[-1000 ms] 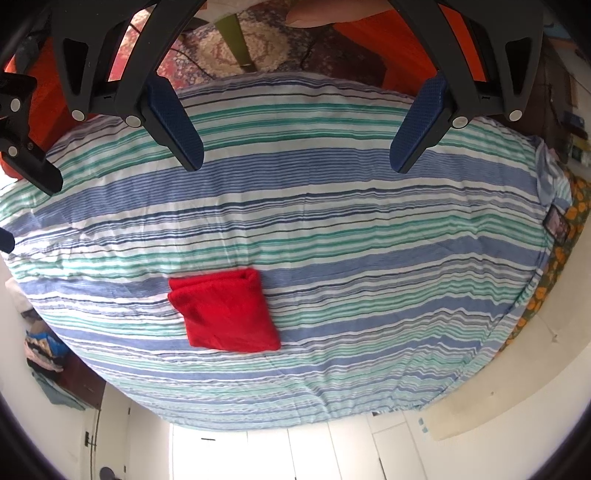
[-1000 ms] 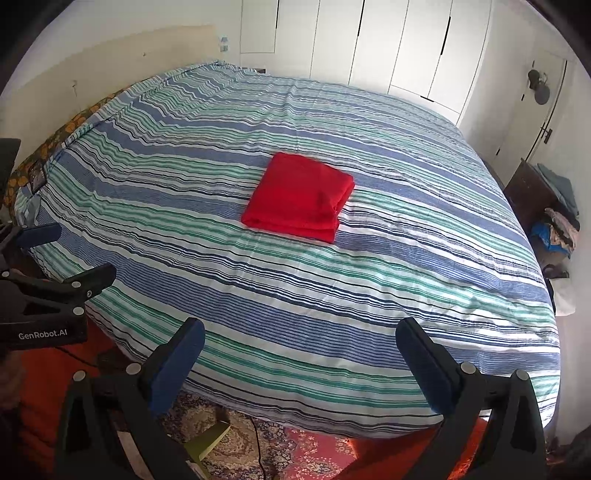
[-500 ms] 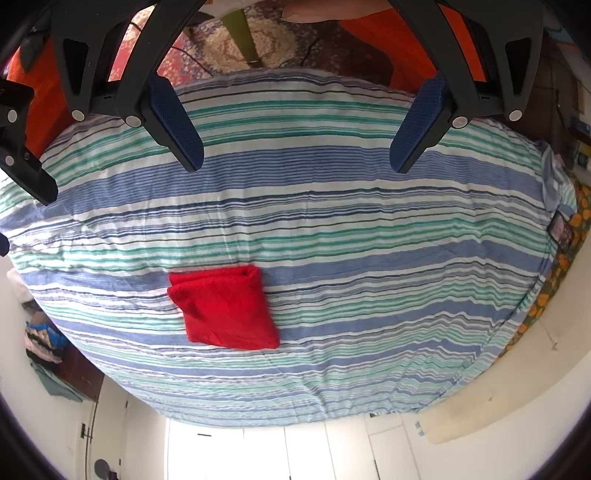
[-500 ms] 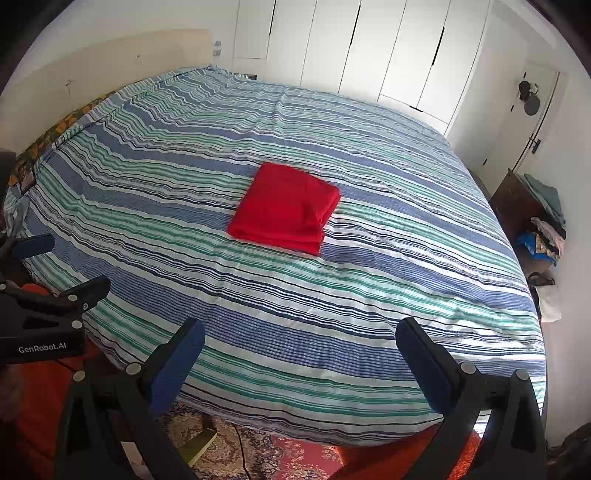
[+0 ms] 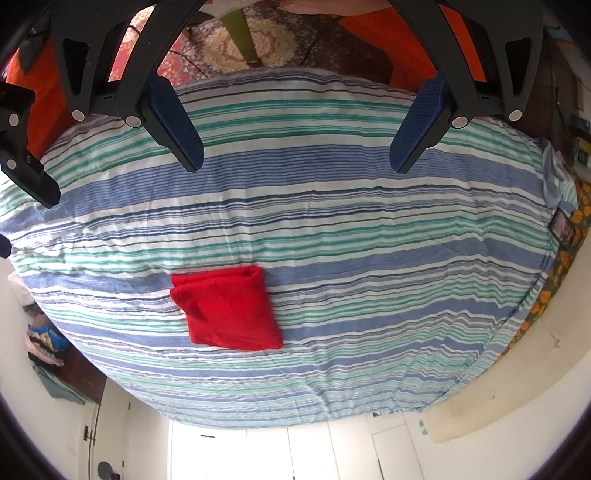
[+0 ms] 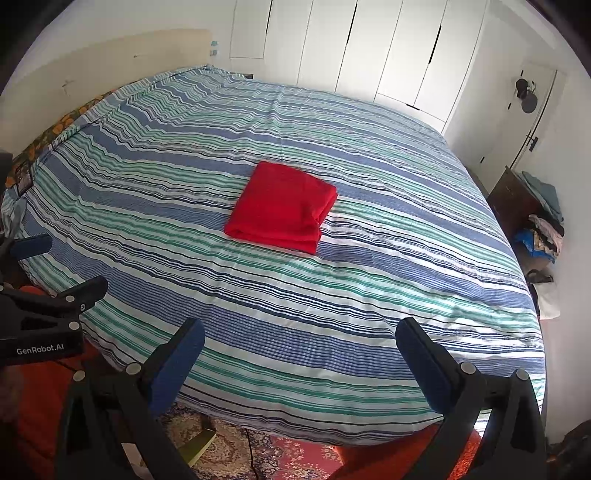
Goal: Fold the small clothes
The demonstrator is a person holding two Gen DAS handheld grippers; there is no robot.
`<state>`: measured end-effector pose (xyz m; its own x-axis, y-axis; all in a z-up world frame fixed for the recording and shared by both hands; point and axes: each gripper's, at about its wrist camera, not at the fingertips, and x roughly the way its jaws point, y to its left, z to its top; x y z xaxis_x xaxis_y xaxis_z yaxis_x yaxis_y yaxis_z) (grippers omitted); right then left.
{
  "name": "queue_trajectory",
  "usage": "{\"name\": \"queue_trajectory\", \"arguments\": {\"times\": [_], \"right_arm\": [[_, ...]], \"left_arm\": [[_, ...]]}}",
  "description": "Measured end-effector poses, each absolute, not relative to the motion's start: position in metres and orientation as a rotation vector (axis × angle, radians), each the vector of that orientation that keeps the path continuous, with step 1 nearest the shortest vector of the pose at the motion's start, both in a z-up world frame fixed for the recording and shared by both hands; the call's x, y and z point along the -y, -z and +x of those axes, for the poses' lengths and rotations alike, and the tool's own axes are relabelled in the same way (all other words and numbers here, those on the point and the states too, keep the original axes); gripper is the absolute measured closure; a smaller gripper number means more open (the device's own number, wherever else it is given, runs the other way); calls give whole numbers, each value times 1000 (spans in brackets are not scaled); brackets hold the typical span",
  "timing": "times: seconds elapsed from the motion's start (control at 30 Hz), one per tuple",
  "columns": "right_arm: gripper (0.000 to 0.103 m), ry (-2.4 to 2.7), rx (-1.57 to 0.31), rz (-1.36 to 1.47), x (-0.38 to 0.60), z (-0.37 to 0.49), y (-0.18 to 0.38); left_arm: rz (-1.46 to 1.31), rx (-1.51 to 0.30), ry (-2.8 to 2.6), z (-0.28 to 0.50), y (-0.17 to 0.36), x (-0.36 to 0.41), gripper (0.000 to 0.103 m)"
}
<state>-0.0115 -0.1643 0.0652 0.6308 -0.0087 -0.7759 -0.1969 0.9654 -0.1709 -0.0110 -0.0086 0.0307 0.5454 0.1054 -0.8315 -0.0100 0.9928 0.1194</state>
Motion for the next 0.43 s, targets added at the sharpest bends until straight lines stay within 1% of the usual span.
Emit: {"name": "queue_trajectory", "arguments": {"times": [0.43], "right_arm": [[1,-108,-890,-245,165,-10,-63]], "left_arm": [[123,-972,-70,-12,-31,12,2]]}}
